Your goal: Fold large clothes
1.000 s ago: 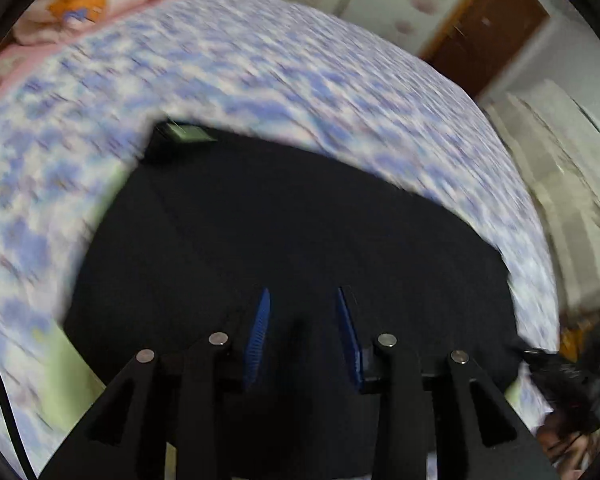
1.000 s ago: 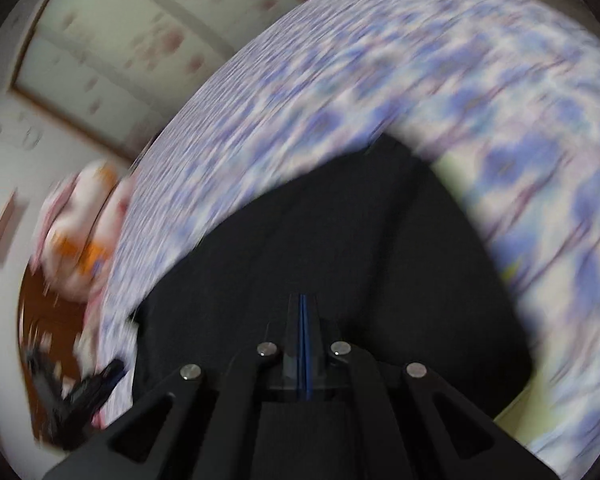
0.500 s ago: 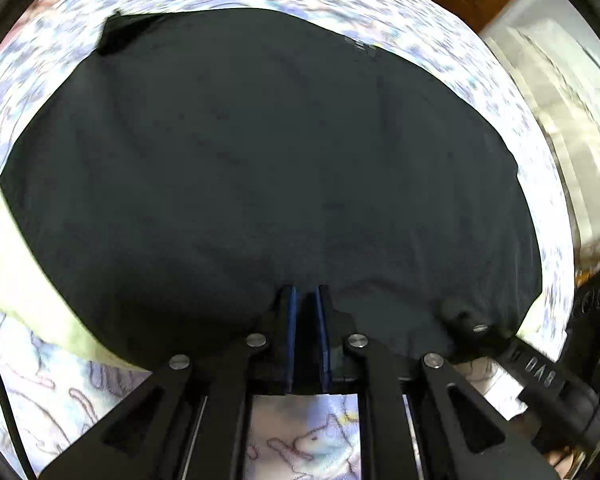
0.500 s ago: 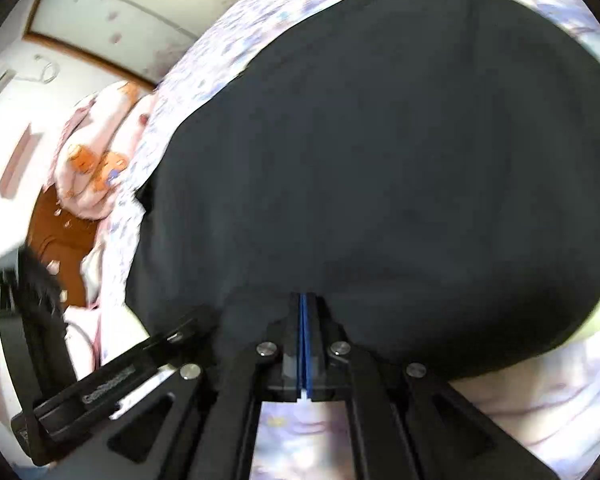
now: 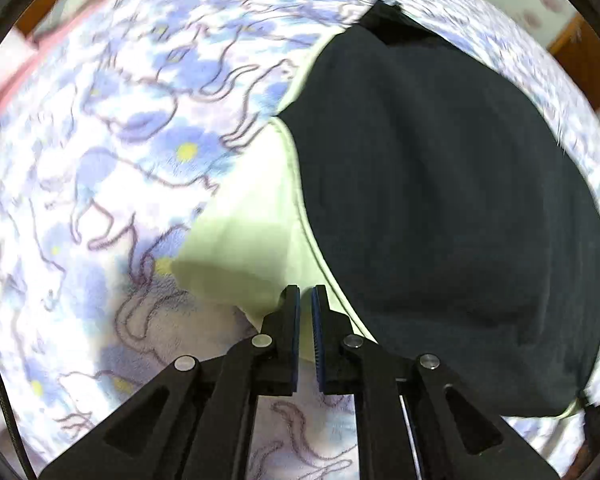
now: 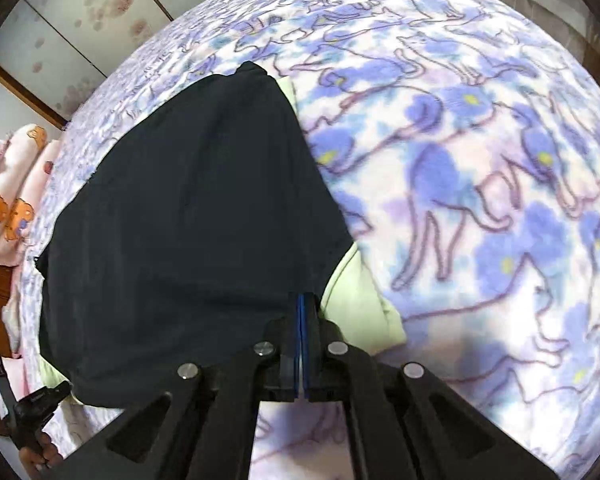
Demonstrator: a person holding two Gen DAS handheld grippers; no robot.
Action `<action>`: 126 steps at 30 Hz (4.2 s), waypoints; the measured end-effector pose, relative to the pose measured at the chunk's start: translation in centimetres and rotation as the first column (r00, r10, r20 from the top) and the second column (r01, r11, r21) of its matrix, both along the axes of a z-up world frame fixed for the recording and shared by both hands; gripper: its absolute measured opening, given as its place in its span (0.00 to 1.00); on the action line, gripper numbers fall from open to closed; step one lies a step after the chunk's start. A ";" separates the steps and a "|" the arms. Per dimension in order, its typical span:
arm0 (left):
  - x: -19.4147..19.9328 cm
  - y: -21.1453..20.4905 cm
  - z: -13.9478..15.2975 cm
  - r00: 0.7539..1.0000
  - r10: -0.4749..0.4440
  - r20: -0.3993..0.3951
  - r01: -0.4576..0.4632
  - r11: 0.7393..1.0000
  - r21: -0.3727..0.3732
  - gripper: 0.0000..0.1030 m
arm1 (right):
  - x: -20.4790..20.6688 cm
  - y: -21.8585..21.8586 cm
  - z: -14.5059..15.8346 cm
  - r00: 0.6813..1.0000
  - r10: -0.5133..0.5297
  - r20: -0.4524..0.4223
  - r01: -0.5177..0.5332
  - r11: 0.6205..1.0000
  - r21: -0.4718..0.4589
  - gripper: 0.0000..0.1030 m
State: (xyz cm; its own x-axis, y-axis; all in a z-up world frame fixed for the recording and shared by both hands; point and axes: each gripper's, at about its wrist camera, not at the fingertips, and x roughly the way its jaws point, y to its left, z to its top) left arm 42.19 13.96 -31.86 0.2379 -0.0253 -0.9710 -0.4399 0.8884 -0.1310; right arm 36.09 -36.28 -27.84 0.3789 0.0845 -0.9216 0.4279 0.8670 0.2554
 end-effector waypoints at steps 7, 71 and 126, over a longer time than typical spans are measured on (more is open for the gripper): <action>0.2 -1.7 -1.1 0.999 -0.032 -0.026 0.032 0.999 0.033 0.06 | 1.3 2.9 2.3 0.999 -0.019 -0.049 0.011 0.988 -0.155 0.00; 0.5 4.8 -3.8 0.915 0.205 0.346 0.049 0.797 -0.601 0.17 | 18.1 24.0 -4.3 0.905 0.343 -0.252 -0.310 0.937 0.162 0.00; 0.1 -47.7 16.5 0.660 -0.646 0.385 0.655 0.745 0.127 0.28 | 16.6 -13.8 -3.4 0.701 0.702 0.129 -0.695 0.631 0.345 0.00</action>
